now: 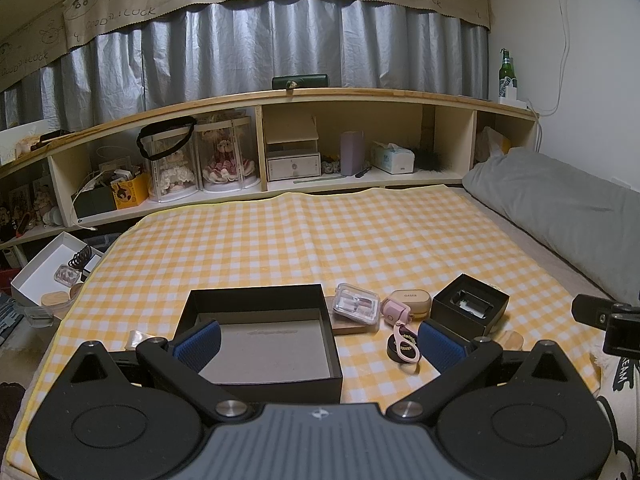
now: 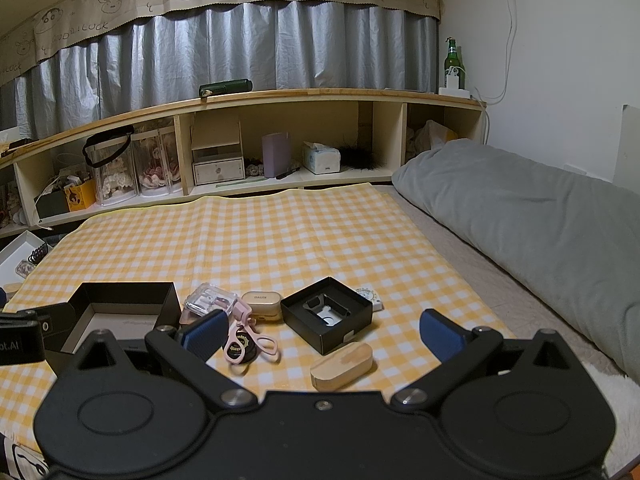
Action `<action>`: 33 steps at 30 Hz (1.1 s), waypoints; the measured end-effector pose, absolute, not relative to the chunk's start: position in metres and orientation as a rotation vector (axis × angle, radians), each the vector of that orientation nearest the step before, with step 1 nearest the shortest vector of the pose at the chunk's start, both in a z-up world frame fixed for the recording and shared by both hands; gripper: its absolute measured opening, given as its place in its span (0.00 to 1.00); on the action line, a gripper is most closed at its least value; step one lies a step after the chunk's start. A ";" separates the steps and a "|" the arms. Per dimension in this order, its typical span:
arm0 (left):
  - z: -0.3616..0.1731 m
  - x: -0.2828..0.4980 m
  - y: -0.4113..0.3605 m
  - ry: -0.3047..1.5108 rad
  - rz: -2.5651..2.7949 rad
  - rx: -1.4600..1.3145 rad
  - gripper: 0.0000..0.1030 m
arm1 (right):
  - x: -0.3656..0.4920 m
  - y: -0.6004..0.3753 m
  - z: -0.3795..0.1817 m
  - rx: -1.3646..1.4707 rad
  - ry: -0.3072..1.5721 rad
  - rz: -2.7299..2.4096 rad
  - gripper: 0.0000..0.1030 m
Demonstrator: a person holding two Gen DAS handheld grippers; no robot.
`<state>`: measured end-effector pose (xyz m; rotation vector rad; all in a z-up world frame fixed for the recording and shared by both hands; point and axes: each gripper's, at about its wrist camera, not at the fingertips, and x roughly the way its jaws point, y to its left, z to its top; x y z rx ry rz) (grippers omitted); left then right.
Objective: Organize rigid objects
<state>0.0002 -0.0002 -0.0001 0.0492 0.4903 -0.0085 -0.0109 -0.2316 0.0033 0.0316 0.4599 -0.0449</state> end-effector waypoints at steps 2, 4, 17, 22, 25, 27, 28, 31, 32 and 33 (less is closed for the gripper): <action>0.000 0.000 0.000 0.490 -0.008 0.049 1.00 | -0.011 -0.232 0.003 0.032 0.460 -0.045 1.00; 0.000 0.000 0.000 0.491 -0.009 0.049 1.00 | -0.011 -0.232 0.003 0.032 0.460 -0.045 1.00; 0.003 0.004 0.001 0.477 -0.011 0.029 1.00 | -0.011 -0.231 0.004 0.049 0.457 -0.042 1.00; 0.008 0.009 0.011 0.442 0.009 -0.023 1.00 | -0.002 -0.238 0.004 0.105 0.487 -0.028 1.00; 0.015 0.016 0.021 0.408 0.032 -0.058 1.00 | 0.015 -0.239 0.003 0.143 0.477 -0.029 1.00; 0.018 0.021 0.028 0.382 0.052 -0.070 1.00 | 0.024 -0.241 0.006 0.165 0.455 -0.043 1.00; 0.019 0.024 0.031 0.367 0.065 -0.072 1.00 | 0.029 -0.242 0.006 0.170 0.442 -0.056 1.00; 0.022 0.032 0.039 0.332 0.107 -0.061 1.00 | 0.047 -0.246 0.008 0.187 0.411 -0.083 1.00; 0.022 0.035 0.041 0.322 0.118 -0.054 1.00 | 0.054 -0.249 0.007 0.193 0.407 -0.090 1.00; 0.022 0.040 0.042 0.319 0.126 -0.050 1.00 | 0.061 -0.250 0.008 0.194 0.407 -0.098 1.00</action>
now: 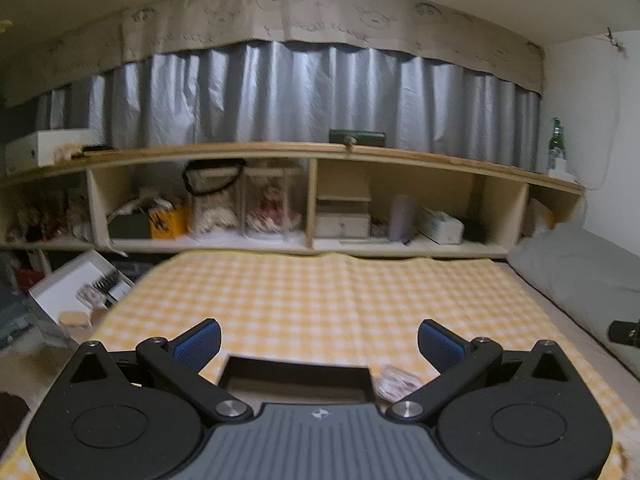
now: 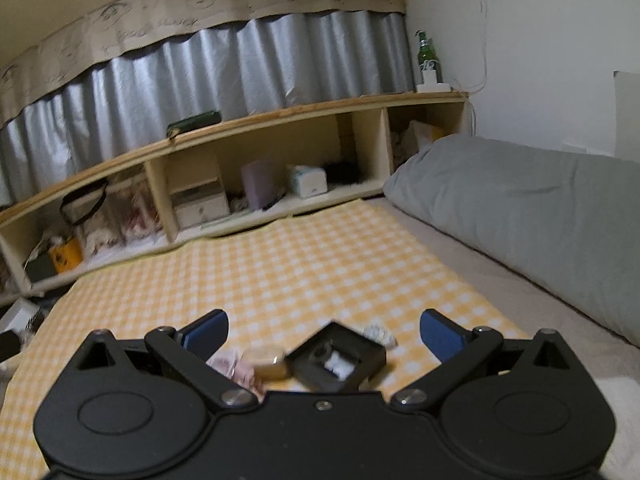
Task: Organize rigid objects
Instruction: 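Grasp the small black square insert box with the right tool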
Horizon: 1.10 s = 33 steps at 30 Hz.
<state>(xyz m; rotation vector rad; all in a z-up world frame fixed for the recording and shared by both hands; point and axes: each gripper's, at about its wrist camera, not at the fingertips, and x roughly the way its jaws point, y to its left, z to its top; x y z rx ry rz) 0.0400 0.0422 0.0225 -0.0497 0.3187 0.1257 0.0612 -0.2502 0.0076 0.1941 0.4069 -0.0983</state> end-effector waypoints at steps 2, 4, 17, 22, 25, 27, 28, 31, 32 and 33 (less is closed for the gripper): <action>0.023 0.049 0.048 0.319 0.140 -0.047 1.00 | 0.076 -0.253 0.007 0.193 0.415 -0.111 1.00; 0.023 0.061 0.052 0.341 0.144 -0.048 1.00 | 0.091 -0.257 0.005 0.206 0.431 -0.116 1.00; 0.004 0.124 0.104 0.516 0.254 0.013 1.00 | 0.186 -0.312 -0.024 0.402 0.624 -0.167 1.00; -0.016 0.147 0.137 0.627 0.306 -0.001 0.94 | 0.216 -0.334 -0.056 0.552 0.811 -0.194 0.95; -0.029 0.158 0.147 0.699 0.306 0.007 0.77 | 0.229 -0.339 -0.073 0.598 0.899 -0.188 0.81; -0.037 0.164 0.152 0.753 0.293 0.001 0.68 | 0.235 -0.339 -0.083 0.604 0.951 -0.193 0.75; -0.040 0.166 0.153 0.772 0.282 0.002 0.62 | 0.237 -0.338 -0.089 0.605 0.979 -0.193 0.70; -0.051 0.173 0.152 0.842 0.259 0.029 0.49 | 0.241 -0.339 -0.105 0.627 1.063 -0.193 0.59; -0.054 0.174 0.151 0.863 0.253 0.032 0.43 | 0.245 -0.338 -0.110 0.631 1.094 -0.191 0.57; -0.057 0.176 0.152 0.885 0.249 0.030 0.41 | 0.246 -0.337 -0.115 0.635 1.120 -0.185 0.53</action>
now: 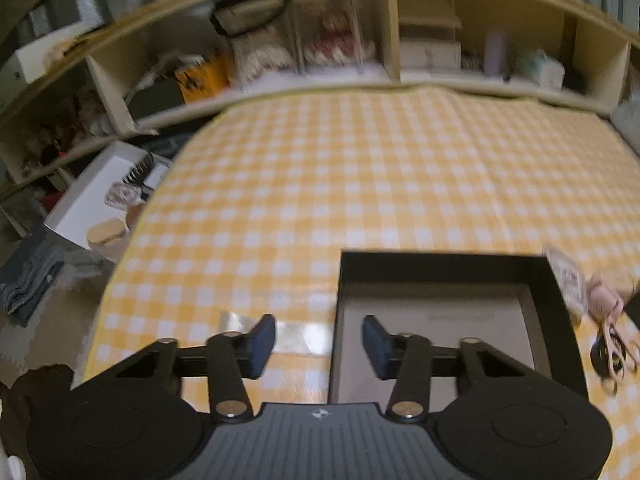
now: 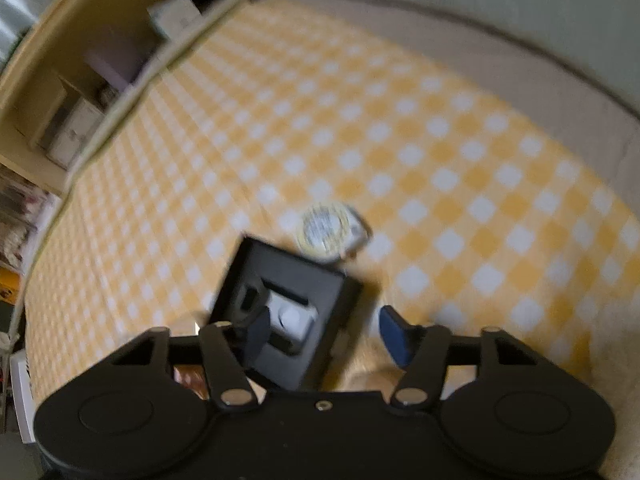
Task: Organize rigid objects
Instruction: 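Grasp the small black square insert box with the right tool, then carry the black insert box into the large black box and release it with the right tool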
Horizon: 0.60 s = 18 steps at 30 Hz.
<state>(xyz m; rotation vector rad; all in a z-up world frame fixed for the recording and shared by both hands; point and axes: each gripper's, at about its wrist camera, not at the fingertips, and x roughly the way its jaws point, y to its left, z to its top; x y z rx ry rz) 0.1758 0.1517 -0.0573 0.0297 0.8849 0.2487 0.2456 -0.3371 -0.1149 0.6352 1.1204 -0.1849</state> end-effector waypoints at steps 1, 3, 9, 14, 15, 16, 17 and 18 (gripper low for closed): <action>-0.061 0.177 0.152 0.905 0.249 0.027 0.35 | 0.246 -0.336 -0.119 0.639 1.141 -0.178 0.49; -0.067 0.179 0.154 0.937 0.250 0.024 0.27 | 0.247 -0.333 -0.125 0.631 1.169 -0.164 0.47; -0.076 0.179 0.160 1.002 0.254 -0.015 0.23 | 0.260 -0.320 -0.138 0.568 1.243 -0.130 0.28; -0.077 0.181 0.158 1.030 0.238 -0.028 0.13 | 0.264 -0.318 -0.132 0.516 1.229 -0.112 0.11; -0.078 0.180 0.158 1.038 0.229 -0.035 0.11 | 0.265 -0.318 -0.131 0.501 1.219 -0.118 0.09; -0.078 0.182 0.157 1.045 0.224 -0.038 0.08 | 0.266 -0.320 -0.130 0.492 1.210 -0.126 0.07; -0.079 0.182 0.156 1.051 0.219 -0.041 0.06 | 0.267 -0.323 -0.129 0.487 1.203 -0.134 0.06; -0.078 0.183 0.156 1.055 0.218 -0.041 0.06 | 0.267 -0.325 -0.129 0.486 1.199 -0.138 0.05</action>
